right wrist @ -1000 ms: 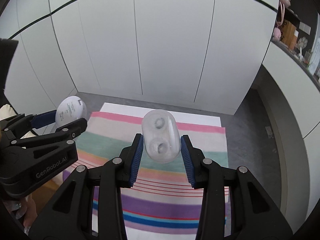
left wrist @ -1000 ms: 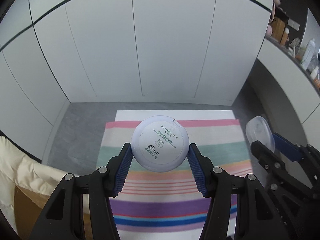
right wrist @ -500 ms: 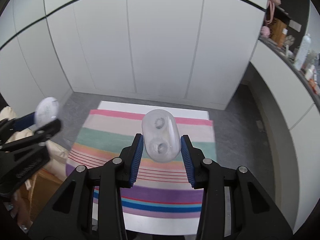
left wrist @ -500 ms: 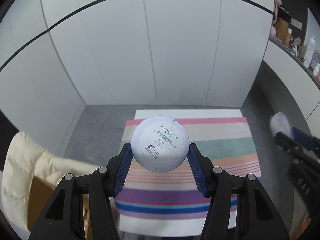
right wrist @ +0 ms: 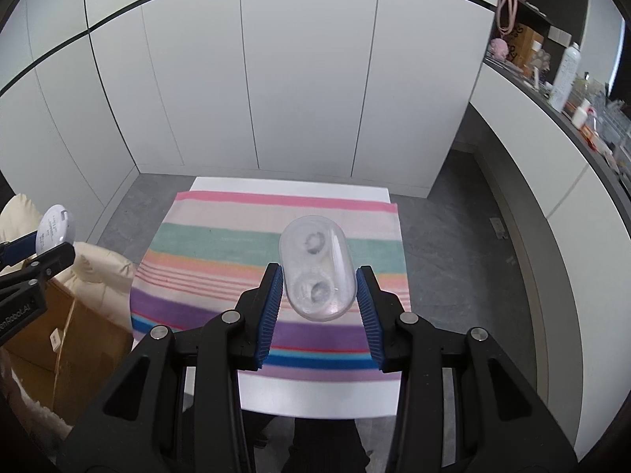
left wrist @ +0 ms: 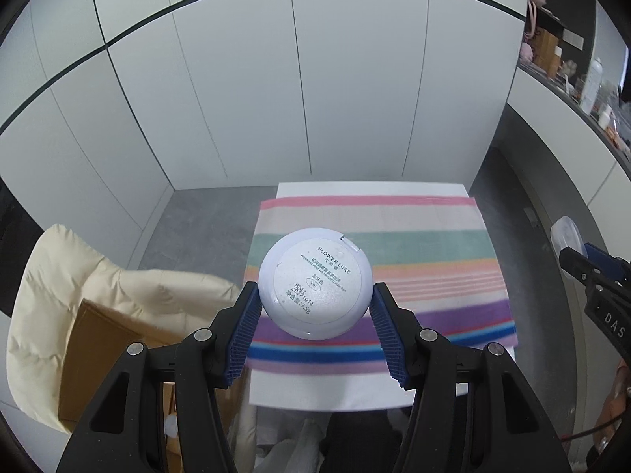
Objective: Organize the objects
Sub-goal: 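Lift and carry the lens case with the right tool while the left tool carries the compact to the box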
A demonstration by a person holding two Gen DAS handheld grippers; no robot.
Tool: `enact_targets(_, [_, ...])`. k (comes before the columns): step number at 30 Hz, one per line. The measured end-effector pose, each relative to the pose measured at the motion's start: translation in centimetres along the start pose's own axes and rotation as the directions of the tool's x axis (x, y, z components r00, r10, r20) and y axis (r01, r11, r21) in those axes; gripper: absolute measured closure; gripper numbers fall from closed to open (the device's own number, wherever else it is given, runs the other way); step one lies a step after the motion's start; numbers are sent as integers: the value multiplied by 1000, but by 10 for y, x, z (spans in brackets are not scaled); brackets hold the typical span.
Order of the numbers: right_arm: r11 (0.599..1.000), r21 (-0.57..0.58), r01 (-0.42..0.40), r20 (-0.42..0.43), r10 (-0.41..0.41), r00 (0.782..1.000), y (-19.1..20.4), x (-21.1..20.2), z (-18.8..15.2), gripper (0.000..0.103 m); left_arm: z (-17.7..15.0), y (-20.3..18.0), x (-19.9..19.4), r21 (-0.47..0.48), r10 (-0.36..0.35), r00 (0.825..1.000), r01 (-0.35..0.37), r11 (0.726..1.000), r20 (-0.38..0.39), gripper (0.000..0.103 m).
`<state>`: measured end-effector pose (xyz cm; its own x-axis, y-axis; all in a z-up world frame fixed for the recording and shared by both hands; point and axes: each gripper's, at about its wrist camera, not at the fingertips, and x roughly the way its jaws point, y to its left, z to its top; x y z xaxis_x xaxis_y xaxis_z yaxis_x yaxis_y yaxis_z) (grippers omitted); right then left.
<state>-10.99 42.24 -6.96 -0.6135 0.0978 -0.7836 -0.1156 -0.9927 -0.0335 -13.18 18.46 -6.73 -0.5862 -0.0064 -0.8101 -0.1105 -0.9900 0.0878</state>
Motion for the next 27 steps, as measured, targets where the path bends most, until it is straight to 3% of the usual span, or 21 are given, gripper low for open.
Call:
enact_targets(11, [1000, 19, -18, -50, 19, 999, 1, -28, -70, 63, -48, 12, -19, 30, 8, 1000, -8, 1000, 12, 46])
enact_targets(20, [999, -26, -22, -61, 20, 998, 31, -28, -67, 63, -58, 54, -16, -43, 27, 1000, -27, 999, 5, 46])
enact_targets(27, [989, -114, -96, -61, 90, 994, 95, -29, -59, 63, -73, 120, -8, -140, 88, 996, -91, 986, -27, 46])
